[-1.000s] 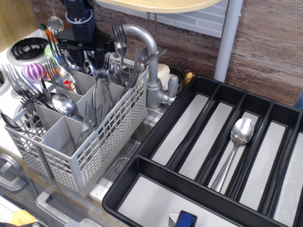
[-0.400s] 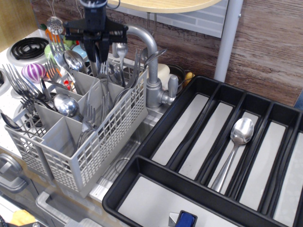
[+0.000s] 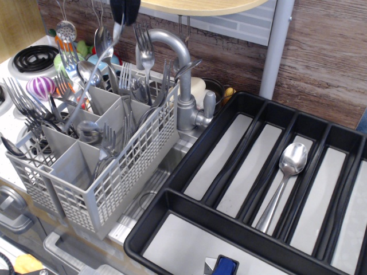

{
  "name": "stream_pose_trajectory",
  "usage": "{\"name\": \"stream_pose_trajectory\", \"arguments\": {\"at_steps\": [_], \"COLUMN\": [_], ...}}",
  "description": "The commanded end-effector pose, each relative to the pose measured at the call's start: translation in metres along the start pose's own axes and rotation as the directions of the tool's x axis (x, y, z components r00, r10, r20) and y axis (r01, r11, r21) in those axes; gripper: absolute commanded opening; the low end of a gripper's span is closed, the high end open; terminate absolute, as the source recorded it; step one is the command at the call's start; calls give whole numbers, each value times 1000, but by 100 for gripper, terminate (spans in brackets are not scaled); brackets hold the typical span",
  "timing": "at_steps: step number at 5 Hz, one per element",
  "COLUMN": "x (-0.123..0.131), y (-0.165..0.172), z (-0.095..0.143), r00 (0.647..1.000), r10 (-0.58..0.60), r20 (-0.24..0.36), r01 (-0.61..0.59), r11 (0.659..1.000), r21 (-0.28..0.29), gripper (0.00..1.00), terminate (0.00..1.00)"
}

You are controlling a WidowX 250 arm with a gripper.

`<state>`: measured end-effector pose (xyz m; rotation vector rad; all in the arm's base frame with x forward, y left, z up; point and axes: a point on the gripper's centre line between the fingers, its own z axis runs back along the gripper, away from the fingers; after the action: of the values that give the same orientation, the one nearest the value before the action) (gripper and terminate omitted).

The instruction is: Put big spoon from basket to tray

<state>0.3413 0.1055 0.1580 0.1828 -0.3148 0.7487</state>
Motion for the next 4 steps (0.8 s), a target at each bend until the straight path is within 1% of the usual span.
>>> {"name": "stream_pose_trajectory", "arguments": {"at_steps": [1,2,3,4], "x": [-24,-28,-30,-36], "y": [-42,-68,-92,-112], "z": [49,70,77,71], "r00": [993,991,995,995], "r10": [-16,-76,-66,-70], "r20": [115,111,81,66], "r01": [46,110,95,94], "r11": [963,934,886,852], "r21": [-267,-339,-453,-515], "gripper": [0,0,0,0], "terminate": [0,0,0,0]}}
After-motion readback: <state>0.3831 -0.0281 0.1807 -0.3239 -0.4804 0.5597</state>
